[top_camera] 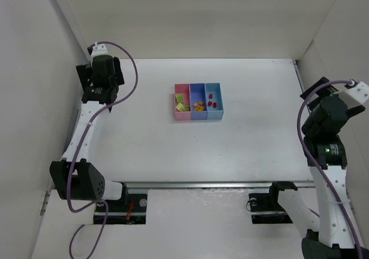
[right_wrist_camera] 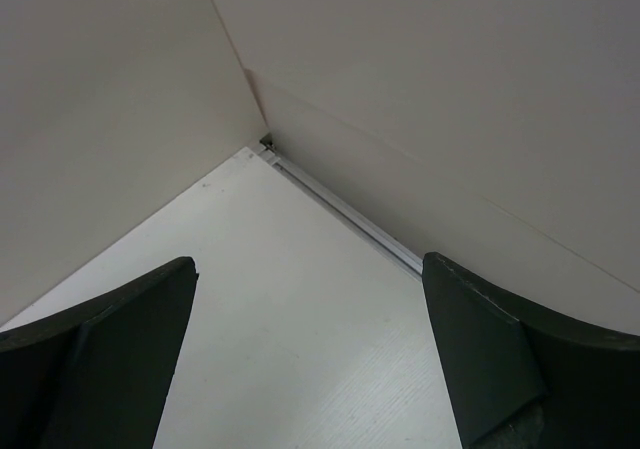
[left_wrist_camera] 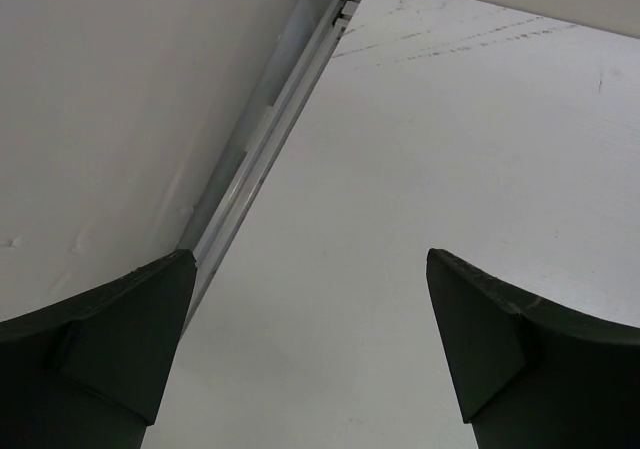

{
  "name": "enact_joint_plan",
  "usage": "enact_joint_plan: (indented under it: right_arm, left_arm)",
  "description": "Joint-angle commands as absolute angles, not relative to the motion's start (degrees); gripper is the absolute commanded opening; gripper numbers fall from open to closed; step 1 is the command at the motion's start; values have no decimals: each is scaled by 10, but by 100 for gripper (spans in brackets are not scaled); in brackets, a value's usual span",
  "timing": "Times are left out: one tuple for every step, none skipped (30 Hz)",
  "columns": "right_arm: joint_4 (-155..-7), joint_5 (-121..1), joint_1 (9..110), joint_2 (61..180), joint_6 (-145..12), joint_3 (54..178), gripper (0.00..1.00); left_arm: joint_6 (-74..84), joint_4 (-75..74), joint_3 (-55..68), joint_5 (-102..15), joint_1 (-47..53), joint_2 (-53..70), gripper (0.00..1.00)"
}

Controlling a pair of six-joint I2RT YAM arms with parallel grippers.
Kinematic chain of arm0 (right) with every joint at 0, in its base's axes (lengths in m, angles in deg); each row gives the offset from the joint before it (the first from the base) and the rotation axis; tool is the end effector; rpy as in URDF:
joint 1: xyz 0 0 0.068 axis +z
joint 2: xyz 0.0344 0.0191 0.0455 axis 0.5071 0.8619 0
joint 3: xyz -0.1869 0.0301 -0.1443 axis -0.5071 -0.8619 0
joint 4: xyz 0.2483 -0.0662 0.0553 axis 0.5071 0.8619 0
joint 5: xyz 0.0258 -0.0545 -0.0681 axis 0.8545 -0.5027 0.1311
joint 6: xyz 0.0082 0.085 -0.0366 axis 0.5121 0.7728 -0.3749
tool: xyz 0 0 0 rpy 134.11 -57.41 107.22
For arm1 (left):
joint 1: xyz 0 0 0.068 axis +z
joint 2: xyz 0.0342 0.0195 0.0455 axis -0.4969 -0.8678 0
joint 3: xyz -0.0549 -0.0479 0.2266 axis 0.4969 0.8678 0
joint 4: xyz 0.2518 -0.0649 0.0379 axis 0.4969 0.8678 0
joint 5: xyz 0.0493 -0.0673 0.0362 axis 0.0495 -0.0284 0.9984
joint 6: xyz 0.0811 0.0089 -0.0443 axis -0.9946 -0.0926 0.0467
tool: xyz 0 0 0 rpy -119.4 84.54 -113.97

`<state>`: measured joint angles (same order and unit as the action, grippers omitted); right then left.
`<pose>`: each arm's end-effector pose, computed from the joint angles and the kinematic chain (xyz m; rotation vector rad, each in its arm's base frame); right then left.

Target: Sort the legos into containers by color

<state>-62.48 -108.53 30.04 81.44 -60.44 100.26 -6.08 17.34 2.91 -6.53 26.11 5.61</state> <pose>0.2045 -0.0560 0.3958 0.7195 1.4290 -0.3932 0.3649 0.0165 0.3410 -0.2893 1.8423 0.4166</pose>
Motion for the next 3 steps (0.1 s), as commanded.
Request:
enact_joint_plan:
  right_arm:
    - [-624,-1094,301,809,-604,1014,99]
    - [-617,-1094,301,809,-604,1022,99]
    - [-617,-1094,301,802,-604,1022,99]
  left_arm:
    - [-51,157,44,-62,260,89,100]
    - [-51,157,44,-62,260,95,100]
    - [-51,157,49,-62,260,100,100]
